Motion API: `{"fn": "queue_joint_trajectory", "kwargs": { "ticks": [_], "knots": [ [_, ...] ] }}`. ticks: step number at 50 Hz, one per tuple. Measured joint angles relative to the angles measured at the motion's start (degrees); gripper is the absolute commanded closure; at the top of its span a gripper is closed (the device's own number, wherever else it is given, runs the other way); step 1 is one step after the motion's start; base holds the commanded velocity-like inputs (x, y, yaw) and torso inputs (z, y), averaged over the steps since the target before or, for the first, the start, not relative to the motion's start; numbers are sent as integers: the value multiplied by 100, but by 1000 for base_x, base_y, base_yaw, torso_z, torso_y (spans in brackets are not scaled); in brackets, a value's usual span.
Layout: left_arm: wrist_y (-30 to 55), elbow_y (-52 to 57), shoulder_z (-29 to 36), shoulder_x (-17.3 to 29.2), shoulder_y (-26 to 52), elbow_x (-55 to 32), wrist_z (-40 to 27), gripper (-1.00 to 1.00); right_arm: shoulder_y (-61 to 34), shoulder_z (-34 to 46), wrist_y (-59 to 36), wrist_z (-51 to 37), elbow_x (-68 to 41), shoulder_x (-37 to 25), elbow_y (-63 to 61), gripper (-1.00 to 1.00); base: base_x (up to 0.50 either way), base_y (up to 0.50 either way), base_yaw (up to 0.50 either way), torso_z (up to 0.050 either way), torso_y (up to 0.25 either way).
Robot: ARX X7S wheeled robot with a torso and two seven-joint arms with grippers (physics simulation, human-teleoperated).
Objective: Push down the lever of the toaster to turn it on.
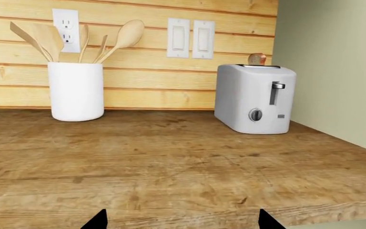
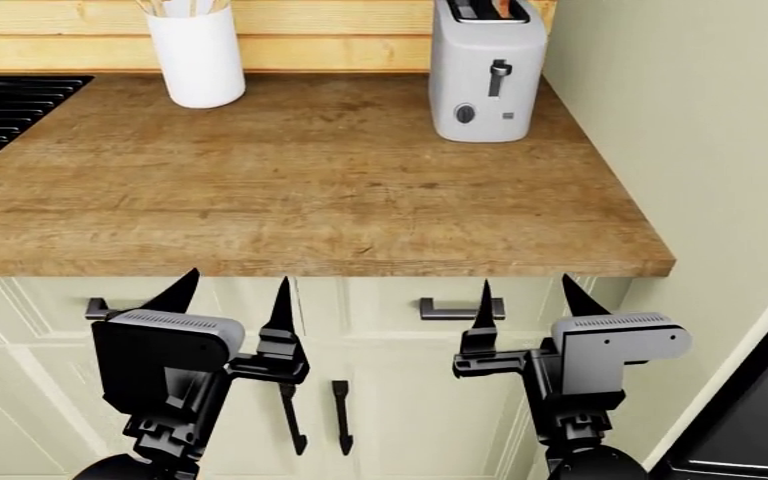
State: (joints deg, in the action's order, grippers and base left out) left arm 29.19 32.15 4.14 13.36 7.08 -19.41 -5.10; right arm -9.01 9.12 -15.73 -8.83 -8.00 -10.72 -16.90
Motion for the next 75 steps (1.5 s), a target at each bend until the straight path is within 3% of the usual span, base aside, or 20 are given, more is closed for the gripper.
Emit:
{"fn": "queue_joint_trajectory", "kwargs": {
  "ticks": [75],
  "knots": [
    [-80, 29, 93, 174, 20, -162, -222, -100, -56, 132, -41, -261, -254, -193, -118, -100, 328, 0, 0, 0, 0]
  ]
}}
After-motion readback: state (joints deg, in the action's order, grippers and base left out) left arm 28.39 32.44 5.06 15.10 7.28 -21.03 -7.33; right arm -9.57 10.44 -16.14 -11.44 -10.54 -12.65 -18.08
